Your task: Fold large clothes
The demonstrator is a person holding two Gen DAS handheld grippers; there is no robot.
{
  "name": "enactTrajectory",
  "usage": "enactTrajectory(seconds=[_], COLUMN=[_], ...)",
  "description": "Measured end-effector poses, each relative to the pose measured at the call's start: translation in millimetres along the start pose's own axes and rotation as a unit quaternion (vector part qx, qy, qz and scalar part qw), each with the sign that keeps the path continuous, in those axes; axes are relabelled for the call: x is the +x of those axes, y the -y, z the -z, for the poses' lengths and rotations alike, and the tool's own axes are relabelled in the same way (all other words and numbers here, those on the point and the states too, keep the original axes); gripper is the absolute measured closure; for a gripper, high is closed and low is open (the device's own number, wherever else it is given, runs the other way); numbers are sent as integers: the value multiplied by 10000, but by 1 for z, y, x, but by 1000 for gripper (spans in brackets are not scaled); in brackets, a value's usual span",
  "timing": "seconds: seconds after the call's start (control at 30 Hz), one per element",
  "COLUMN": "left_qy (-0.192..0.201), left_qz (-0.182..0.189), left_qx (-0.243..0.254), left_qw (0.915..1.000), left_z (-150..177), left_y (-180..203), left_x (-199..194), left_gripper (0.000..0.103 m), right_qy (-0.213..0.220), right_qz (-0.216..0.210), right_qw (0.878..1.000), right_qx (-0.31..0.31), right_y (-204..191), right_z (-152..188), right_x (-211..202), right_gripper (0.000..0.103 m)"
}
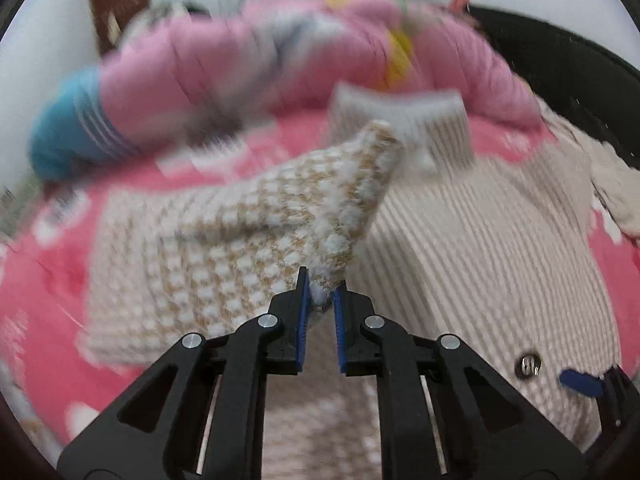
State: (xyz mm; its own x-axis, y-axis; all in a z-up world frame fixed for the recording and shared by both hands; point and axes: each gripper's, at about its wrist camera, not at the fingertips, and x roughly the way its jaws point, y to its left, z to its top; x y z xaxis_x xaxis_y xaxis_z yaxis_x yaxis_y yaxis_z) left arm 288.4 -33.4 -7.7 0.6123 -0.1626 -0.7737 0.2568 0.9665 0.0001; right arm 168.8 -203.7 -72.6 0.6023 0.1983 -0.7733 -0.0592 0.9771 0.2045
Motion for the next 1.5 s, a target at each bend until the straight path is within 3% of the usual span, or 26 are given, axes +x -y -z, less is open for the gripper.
enactTrajectory(seconds=[0.1, 0.13, 0.17, 0.23, 0.33, 0.47, 0.57, 0.7, 0.77, 0.83, 0.87, 1.03, 1.07, 1.13, 1.17, 1.23, 1.37, 1.47, 1.5], left_qy=[-690, -595, -414, -308, 24, 103, 245, 183, 25, -175, -240, -352, -314, -272, -255, -216, -180, -186, -193], left_qz=[135, 186, 299, 486, 594, 844, 876, 327, 48, -86, -89, -144, -120, -115, -108, -115, -152, -131, -123], left_qx=[-95, -95, -78, -74, 31, -80, -286, -687, -811, -966, -1035, -1393, -1447, -1507, -1539, -1589, -1655, -1656, -1651], left_qw=[9975, 9980, 9987, 9983, 9982, 9964, 9954, 9969, 9967, 9951, 9943, 9895, 9889, 9881, 9877, 9870, 9859, 9859, 9860], left_z=[29, 32, 33, 33, 32, 38, 46, 64, 72, 79, 82, 91, 92, 93, 93, 91, 83, 82, 82], left_y=[-3, -4, -5, -5, -8, -24, -44, -81, -94, -106, -110, -129, -130, -134, -136, -138, -142, -145, -146], left_x=[46, 47, 42, 30, 9, -19, -39, -37, -32, -22, -17, 1, 2, 4, 5, 7, 13, 16, 17], left_gripper=[75, 69, 45, 11, 11, 11, 11, 11, 11, 11, 11, 11, 11, 11, 11, 11, 11, 11, 11], right_qy=[-24, 70, 77, 68, 6, -356, -142, 39, -125, -375, -477, -1427, -1471, -1462, -1459, -1272, -482, 148, 420], right_qz=[-6, -5, -1, -41, -214, -381, -602, -1530, -2099, -2278, -2277, -1748, -1727, -1699, -1682, -1605, -1722, -1528, -1288], right_qw=[10000, 9998, 9997, 9995, 9995, 9985, 9980, 9881, 9768, 9714, 9707, 9710, 9711, 9726, 9732, 9781, 9828, 9866, 9891], right_qx=[-91, -178, -218, -300, -211, -176, -119, 158, 405, 561, 607, 786, 747, 617, 570, 384, 468, 558, 580], right_y=[7, 6, 6, 7, 13, 21, 20, 17, 15, 11, 8, 5, 4, -2, -5, -14, -12, 5, 14], right_z=[12, 14, 16, 18, 18, 5, -19, -61, -85, -104, -108, -127, -127, -130, -133, -146, -187, -210, -215], right_x=[9, 8, 7, 7, 5, -6, -28, -36, -17, 14, 25, 114, 121, 120, 118, 104, 49, 7, -12], right_gripper=[6, 6, 6, 6, 6, 6, 6, 6, 6, 6, 9, 52, 55, 78, 82, 91, 93, 94, 94])
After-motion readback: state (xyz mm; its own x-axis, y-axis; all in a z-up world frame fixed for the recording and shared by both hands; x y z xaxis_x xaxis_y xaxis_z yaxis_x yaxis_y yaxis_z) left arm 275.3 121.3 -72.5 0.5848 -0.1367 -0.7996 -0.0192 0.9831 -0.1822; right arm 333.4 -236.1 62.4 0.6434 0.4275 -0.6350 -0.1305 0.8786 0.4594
